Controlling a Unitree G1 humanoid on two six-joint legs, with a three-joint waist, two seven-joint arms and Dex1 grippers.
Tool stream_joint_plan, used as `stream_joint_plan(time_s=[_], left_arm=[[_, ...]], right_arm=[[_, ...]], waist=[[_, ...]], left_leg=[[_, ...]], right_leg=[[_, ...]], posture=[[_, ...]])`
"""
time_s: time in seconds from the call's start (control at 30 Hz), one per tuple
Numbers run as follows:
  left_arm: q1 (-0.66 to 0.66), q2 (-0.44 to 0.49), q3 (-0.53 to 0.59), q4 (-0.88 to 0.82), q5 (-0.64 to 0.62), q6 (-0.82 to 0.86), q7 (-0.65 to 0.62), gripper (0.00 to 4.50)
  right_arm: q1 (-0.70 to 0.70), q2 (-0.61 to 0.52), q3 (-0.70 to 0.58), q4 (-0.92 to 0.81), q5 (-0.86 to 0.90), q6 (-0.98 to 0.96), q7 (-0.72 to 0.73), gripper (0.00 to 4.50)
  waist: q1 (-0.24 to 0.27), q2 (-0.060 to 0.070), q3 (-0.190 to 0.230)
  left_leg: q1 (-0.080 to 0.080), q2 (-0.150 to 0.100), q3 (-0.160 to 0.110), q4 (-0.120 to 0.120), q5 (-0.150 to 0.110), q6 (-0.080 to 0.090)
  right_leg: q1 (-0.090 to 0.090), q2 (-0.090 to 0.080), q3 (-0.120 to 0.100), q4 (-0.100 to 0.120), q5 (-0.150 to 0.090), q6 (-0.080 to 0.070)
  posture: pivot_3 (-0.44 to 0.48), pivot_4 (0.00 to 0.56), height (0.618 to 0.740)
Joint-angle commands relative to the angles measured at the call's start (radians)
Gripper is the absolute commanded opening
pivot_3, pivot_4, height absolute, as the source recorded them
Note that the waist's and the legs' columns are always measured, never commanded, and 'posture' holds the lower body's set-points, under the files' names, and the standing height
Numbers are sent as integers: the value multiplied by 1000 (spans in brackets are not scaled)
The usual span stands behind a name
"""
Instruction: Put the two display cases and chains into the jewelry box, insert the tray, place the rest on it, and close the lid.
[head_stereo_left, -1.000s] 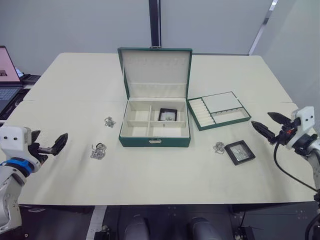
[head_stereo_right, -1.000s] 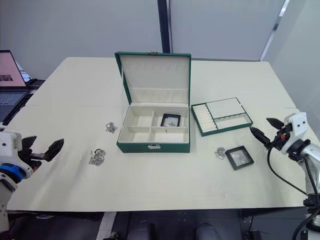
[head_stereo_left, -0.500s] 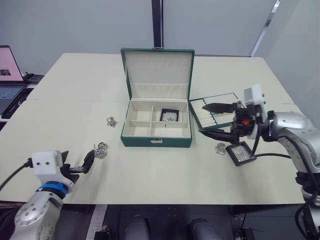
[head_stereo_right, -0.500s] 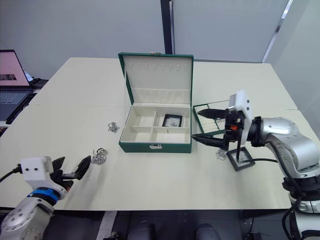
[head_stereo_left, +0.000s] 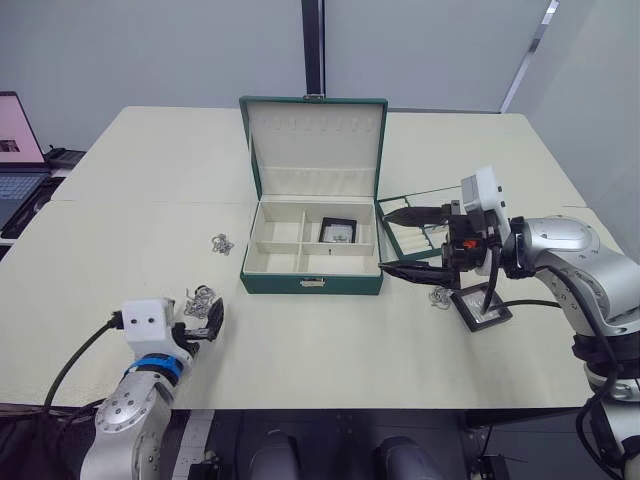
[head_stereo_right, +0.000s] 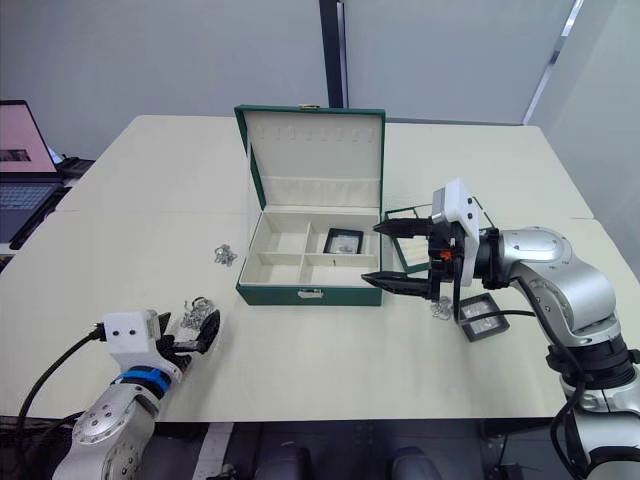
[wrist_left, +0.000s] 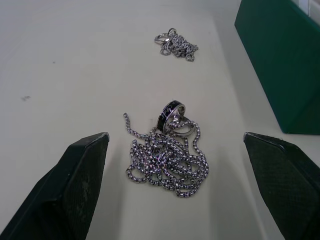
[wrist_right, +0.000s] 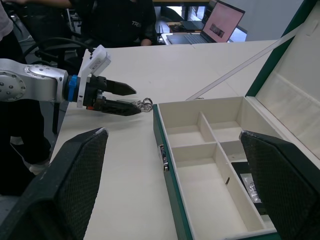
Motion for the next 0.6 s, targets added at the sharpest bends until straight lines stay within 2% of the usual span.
stream_joint_plan(time_s=[0.03,0.6], left_arm=[[-20,24,-2,22,18,-4,8,4467],[-51,60,-57,105,17,79,-20,4467]], right_arm=[[-6,-13,-21,-27,2,1,6,4500],[10,-29,-44,-73,14,32,-24,4500]], waist=[[0,0,0],[4,2,-1]], left_leg=[[0,0,0,0,0,0],[0,0,0,0,0,0]], right_leg=[[0,0,0,0,0,0],[1,0,0,0,0,0]], posture=[[0,150,740],[0,150,740]])
